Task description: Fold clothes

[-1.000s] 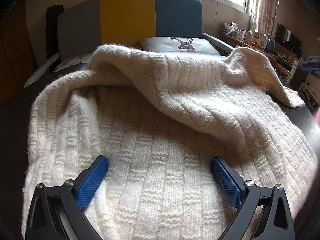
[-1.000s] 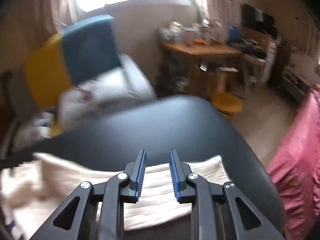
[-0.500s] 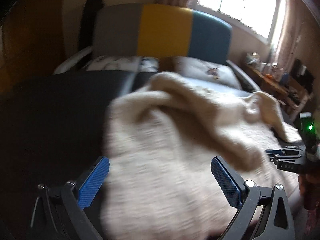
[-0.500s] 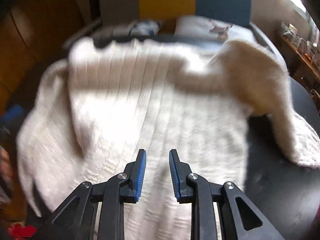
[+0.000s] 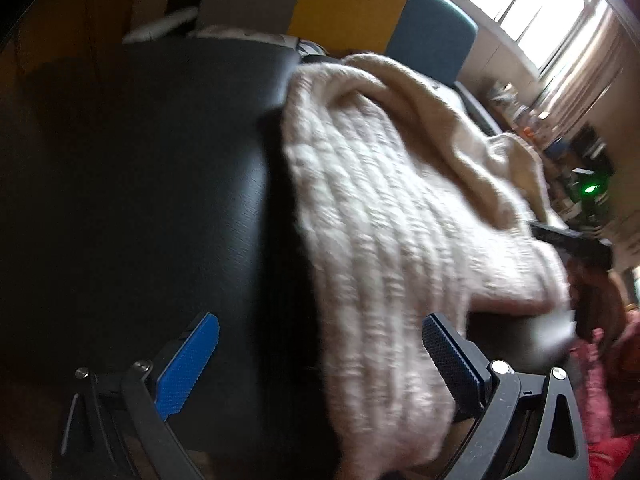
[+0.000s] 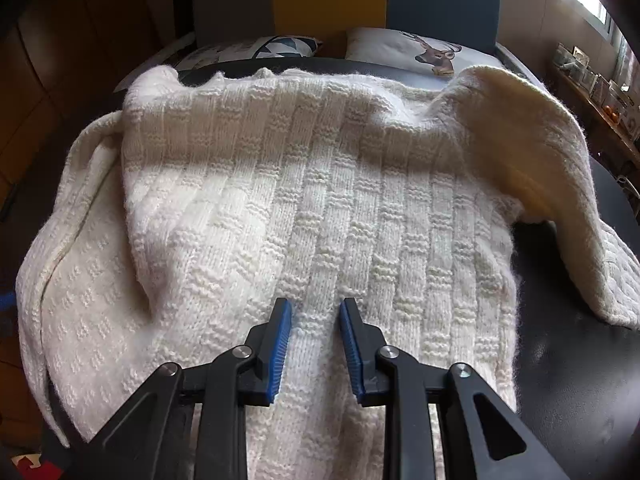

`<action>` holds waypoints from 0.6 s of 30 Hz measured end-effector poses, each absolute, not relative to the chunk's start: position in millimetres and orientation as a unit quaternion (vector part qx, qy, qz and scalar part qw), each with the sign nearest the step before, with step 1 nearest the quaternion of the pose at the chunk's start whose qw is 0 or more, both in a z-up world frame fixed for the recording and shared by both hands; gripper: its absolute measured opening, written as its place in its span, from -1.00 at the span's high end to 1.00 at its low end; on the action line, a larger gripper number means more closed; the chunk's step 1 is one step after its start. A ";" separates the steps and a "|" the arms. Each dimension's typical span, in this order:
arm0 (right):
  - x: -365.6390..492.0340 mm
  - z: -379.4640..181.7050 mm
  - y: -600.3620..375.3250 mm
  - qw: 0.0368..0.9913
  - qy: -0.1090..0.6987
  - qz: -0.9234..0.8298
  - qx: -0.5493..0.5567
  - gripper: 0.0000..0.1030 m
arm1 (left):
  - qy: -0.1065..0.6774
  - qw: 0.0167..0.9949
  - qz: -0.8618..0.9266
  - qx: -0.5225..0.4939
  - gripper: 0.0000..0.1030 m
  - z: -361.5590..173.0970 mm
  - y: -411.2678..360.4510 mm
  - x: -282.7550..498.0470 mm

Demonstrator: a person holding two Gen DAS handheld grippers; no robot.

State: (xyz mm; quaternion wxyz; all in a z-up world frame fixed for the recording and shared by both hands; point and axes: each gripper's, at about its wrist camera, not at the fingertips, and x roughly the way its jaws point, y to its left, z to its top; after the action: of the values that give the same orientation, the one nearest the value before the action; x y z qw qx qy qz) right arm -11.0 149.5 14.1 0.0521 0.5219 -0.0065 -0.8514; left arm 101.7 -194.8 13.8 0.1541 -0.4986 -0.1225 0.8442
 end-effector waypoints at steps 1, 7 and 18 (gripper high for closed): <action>-11.3 13.7 149.6 0.052 -0.007 -0.852 0.522 0.51 | -0.124 0.158 0.845 -0.496 -0.99 12.5 -190.7 102.2; -8.8 13.3 150.1 0.052 -0.010 -0.854 0.517 0.50 | -0.057 0.178 0.858 -0.478 0.80 17.7 -164.2 109.8; -5.8 14.4 157.9 0.045 -0.040 -0.859 0.509 0.62 | -0.081 0.175 0.881 -0.432 0.85 93.4 -208.6 64.0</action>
State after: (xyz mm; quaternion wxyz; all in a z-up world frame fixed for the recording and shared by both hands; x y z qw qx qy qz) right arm -5.8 157.9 14.4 0.0454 0.5090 -0.0399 -0.8586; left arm 64.0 -208.6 93.4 0.1749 -0.4324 -0.0811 0.8808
